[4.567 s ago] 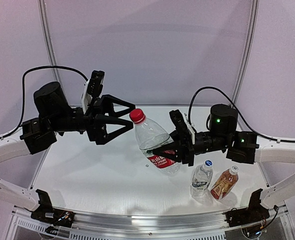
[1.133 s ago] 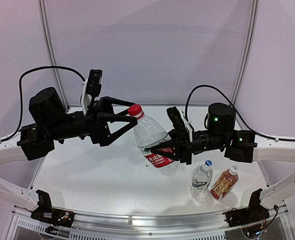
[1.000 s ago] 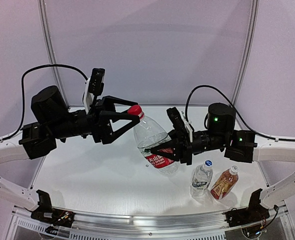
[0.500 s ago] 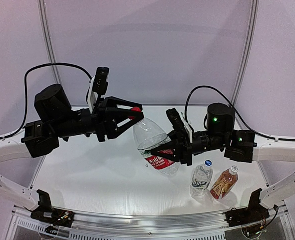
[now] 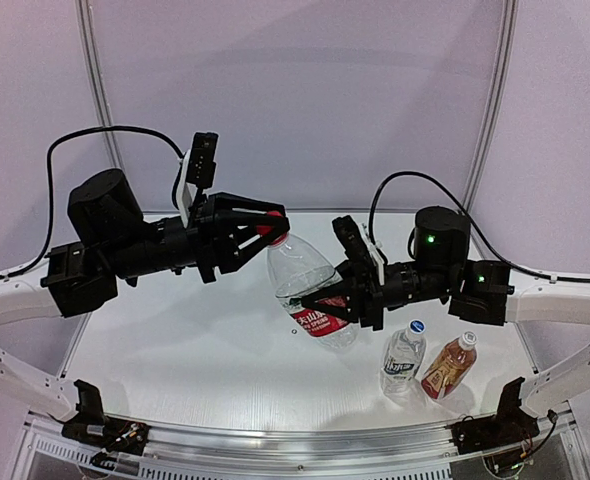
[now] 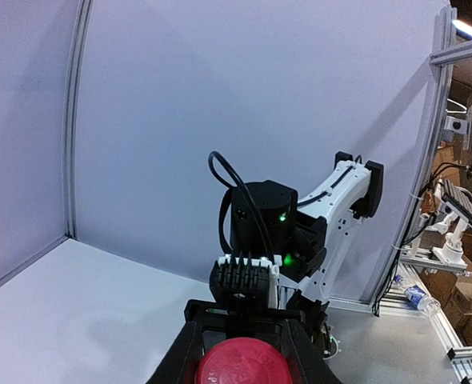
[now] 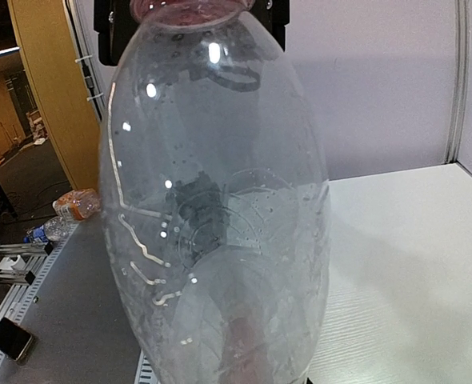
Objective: Unscrew the bottle caps
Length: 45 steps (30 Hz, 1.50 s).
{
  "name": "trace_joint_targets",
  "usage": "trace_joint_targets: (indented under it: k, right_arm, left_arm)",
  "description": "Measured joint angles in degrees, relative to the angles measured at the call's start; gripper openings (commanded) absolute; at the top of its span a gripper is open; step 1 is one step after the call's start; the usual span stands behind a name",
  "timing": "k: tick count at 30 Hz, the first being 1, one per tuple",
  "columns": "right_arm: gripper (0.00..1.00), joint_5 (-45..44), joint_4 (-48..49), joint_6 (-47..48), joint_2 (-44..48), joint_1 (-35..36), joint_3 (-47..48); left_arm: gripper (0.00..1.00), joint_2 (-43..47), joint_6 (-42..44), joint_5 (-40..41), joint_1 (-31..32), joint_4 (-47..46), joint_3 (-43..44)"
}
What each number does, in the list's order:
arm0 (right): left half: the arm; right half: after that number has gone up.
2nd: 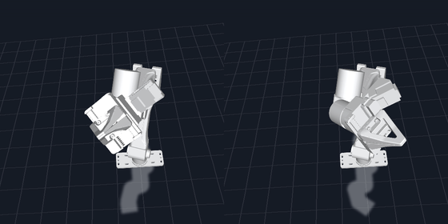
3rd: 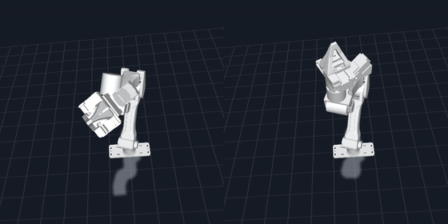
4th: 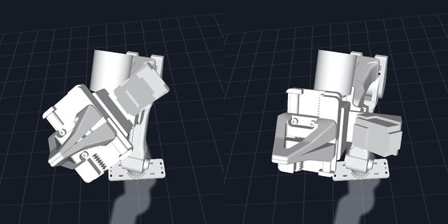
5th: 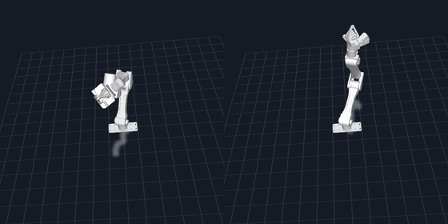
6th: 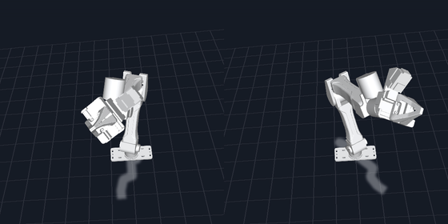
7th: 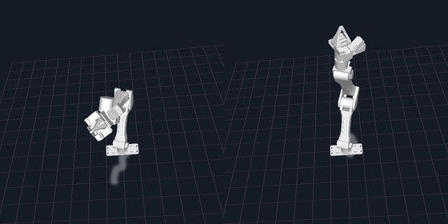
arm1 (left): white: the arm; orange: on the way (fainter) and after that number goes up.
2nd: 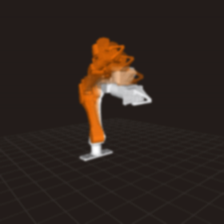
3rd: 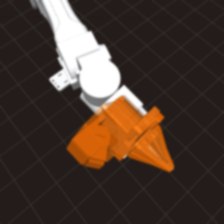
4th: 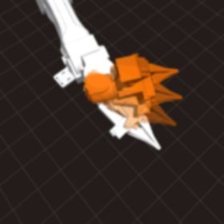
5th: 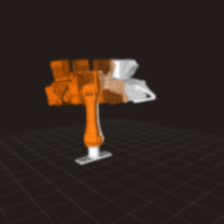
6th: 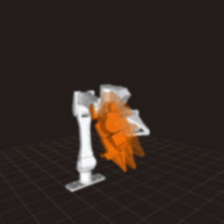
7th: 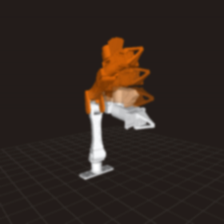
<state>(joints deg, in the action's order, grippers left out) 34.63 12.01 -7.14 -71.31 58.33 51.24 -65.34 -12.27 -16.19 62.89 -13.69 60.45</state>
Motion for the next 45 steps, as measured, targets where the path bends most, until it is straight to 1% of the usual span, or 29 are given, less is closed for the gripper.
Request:
trace_joint_targets:
  k: [4,6,10,15,17,21,24,27,29,33,36,41,43,45]
  right_arm:
    - [0.14,-2.08,0.0,-0.33,-0.11,0.0,0.04]
    - [0.14,-3.74,-0.02,-0.57,-0.35,0.0,0.26]
    - [0.14,-9.11,-0.02,-1.27,-1.11,-0.02,1.14]
    - [0.13,-18.29,-0.66,-2.47,-2.14,0.09,2.32]
    - [0.13,-21.75,-1.2,-2.89,-2.71,0.11,2.6]
    - [0.13,-25.57,-1.68,-3.04,-3.63,0.13,2.69]
    - [0.13,-27.19,-1.88,-3.04,-4.22,0.15,3.13]
    - [0.13,-28.0,-1.9,-3.02,-4.52,0.15,3.34]
    - [0.13,-28.22,-1.92,-3.02,-4.61,0.15,3.34]
    - [0.13,-29.51,-0.48,-3.48,-4.61,0.09,3.34]
    - [0.13,-29.62,0.85,-3.74,-4.61,0.02,3.34]
    - [0.13,-29.49,1.7,-3.93,-4.61,0.02,3.32]
    - [0.13,-29.38,1.84,-3.98,-4.61,0.02,3.28]
    - [0.13,-29.33,2.12,-4.11,-4.61,0.02,3.21]
  left_arm:
    - [0.17,-0.11,0.09,2.64,0.44,0.11,0.02]
    - [0.17,-0.39,-0.2,5.66,0.83,0.22,0.2]
    - [0.17,-1.55,-1.95,15.08,1.99,0.72,1.22]
    - [0.17,-4.55,-7.82,29.7,3.26,1.64,3.52]
    - [0.17,-6.03,-10.1,33.66,3.34,1.81,4.24]
    - [0.19,-8.37,-13.33,38.8,3.34,2.51,5.44]
    - [0.26,-9.68,-14.97,41.99,3.34,2.91,6.43]
    - [0.32,-10.08,-15.54,43.08,3.41,2.93,6.69]
    - [0.39,-10.21,-15.87,43.6,3.45,2.97,6.69]
    - [0.57,-10.43,-16.06,43.45,3.91,3.91,6.67]
    - [0.65,-10.78,-15.63,42.6,4.85,4.48,6.67]
    - [0.75,-10.8,-14.27,41.7,5.22,4.79,6.67]
    - [0.82,-10.73,-13.73,41.31,5.42,4.76,6.67]
    - [0.92,-10.49,-12.81,40.92,5.7,4.81,6.67]
